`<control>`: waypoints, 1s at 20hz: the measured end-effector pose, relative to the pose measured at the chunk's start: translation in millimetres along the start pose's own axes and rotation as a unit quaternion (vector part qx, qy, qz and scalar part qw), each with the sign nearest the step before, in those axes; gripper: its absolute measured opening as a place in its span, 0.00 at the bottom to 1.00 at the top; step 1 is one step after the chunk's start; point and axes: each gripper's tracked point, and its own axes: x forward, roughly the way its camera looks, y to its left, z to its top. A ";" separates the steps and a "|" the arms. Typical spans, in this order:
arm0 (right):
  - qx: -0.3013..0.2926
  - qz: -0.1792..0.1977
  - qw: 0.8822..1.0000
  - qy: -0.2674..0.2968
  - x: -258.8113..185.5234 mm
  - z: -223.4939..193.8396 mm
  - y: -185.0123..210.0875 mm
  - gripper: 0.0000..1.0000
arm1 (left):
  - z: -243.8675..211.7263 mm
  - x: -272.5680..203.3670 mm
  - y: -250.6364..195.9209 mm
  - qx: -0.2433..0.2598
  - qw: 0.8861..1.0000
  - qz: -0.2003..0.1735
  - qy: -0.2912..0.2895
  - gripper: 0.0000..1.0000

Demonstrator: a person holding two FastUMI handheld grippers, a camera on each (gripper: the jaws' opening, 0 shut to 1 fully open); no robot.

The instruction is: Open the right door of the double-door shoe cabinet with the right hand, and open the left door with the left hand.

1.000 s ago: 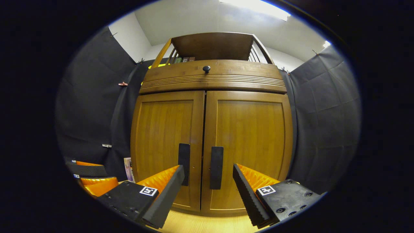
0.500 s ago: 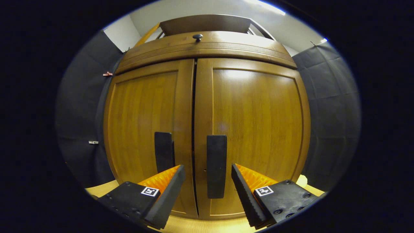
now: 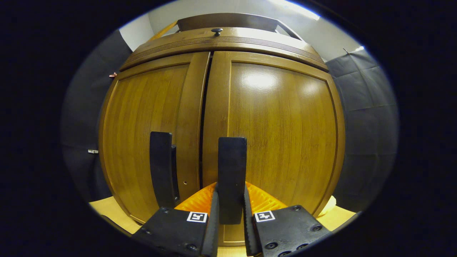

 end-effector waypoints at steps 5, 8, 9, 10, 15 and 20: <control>-0.005 0.025 1.000 0.011 -22.1 2.0 -1.6 0.19 | 3.1 -9.3 0.7 0.021 1.000 0.018 -0.002 0.83; 0.010 0.055 0.998 0.017 -56.8 5.8 -11.4 0.24 | 8.0 -17.6 -11.5 0.023 1.000 0.015 -0.013 0.83; 0.010 0.063 0.998 0.015 -68.6 8.1 -15.7 0.19 | 8.5 -19.0 -18.6 0.021 1.000 0.009 -0.012 0.83; 0.008 0.071 0.997 0.011 -80.9 9.9 -21.0 0.24 | 8.3 -20.9 -26.2 0.022 1.000 0.004 -0.011 0.83; 0.025 0.098 0.995 0.019 -134.5 17.0 -54.6 0.24 | 17.6 -27.8 -73.0 0.012 0.999 -0.042 -0.029 0.80; 0.016 0.096 0.995 0.010 -164.2 23.8 -87.0 0.23 | 18.0 -28.9 -122.7 0.024 0.996 -0.084 -0.032 0.83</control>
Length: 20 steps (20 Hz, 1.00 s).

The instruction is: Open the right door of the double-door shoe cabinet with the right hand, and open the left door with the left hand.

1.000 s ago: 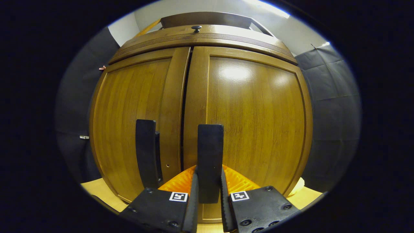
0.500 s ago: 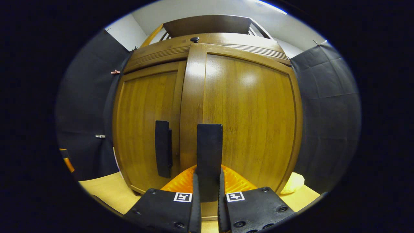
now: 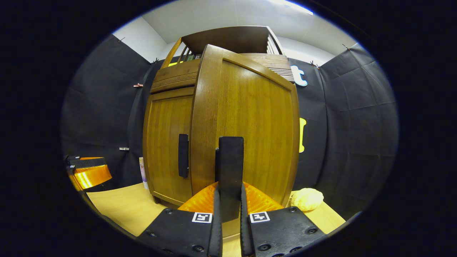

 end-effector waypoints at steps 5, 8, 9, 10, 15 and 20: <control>0.000 -0.012 1.000 -0.001 -26.7 4.7 -28.1 0.23 | -8.9 2.9 -36.4 -0.005 0.999 -0.032 0.013 0.82; -0.006 -0.029 1.000 -0.002 -41.3 7.8 -49.4 0.23 | -8.7 6.5 -51.4 -0.006 0.999 -0.040 0.012 0.82; -0.006 -0.034 0.999 -0.003 -45.3 9.2 -55.9 0.23 | -8.6 8.2 -57.3 -0.007 0.999 -0.045 0.012 0.82; -0.006 -0.038 0.999 -0.003 -48.4 9.3 -61.5 0.18 | -9.9 9.3 -63.6 -0.008 0.999 -0.049 0.013 0.82; -0.024 -0.071 0.997 0.014 -63.6 2.4 -91.5 0.22 | -13.8 15.1 -78.6 -0.007 0.998 -0.057 0.018 0.82; -0.045 -0.118 0.992 0.015 -77.7 5.1 -124.4 0.17 | -13.4 36.5 -52.4 0.013 1.000 -0.021 0.009 0.81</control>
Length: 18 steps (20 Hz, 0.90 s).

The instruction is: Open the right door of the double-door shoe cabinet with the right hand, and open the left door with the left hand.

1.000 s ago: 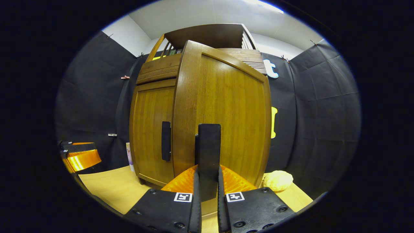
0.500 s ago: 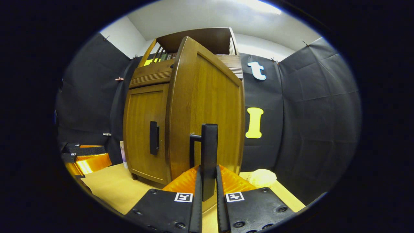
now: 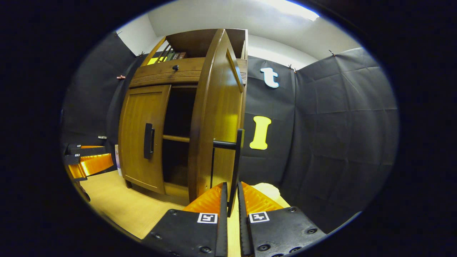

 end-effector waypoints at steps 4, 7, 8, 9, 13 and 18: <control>0.020 -0.015 1.000 0.003 -5.5 -0.8 -18.9 0.11 | -5.2 25.6 30.0 0.006 0.999 0.036 0.005 0.80; 0.028 -0.024 0.999 0.003 -9.1 -1.0 -30.5 0.11 | -7.2 40.2 42.1 -0.002 0.999 0.044 0.002 0.80; 0.025 -0.031 0.999 0.000 -12.3 0.2 -36.3 0.11 | -7.0 44.8 45.9 -0.004 0.999 0.047 0.000 0.82; 0.017 -0.042 0.999 -0.003 -17.1 1.3 -44.5 0.11 | -5.6 49.7 50.2 -0.002 0.999 0.051 -0.002 0.82; -0.015 -0.090 0.996 -0.021 -39.0 10.8 -77.0 0.10 | -2.8 75.9 57.7 0.009 0.998 0.064 -0.014 0.80; -0.003 -0.086 0.996 -0.038 -69.6 25.1 -68.9 0.16 | 0.9 122.1 61.3 0.036 0.997 0.067 -0.033 0.82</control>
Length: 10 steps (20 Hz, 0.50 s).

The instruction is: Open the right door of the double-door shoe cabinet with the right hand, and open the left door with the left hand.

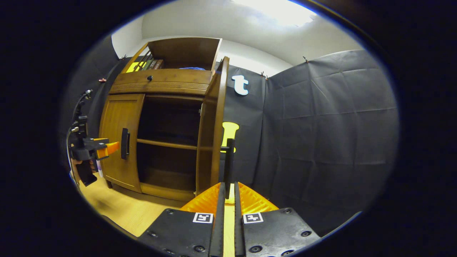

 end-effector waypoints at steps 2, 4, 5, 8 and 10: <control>-0.008 0.006 1.000 -0.023 -17.0 10.1 9.8 0.42 | -1.6 20.5 4.6 0.002 1.000 0.001 -0.010 0.81; -0.026 0.002 0.998 -0.051 -27.0 23.6 13.5 0.95 | -8.1 36.5 5.4 -0.002 1.000 0.005 -0.016 0.80; -0.033 0.003 0.997 -0.065 -32.6 30.7 12.8 0.95 | -9.4 42.6 8.9 -0.004 1.000 0.012 -0.020 0.80; -0.037 -0.001 0.996 -0.082 -50.1 33.4 19.4 0.95 | -15.8 60.4 12.0 -0.004 0.999 0.020 -0.026 0.80; -0.043 -0.011 0.996 -0.077 -48.6 28.9 16.9 0.94 | -20.6 69.8 11.9 0.001 1.000 0.019 -0.021 0.76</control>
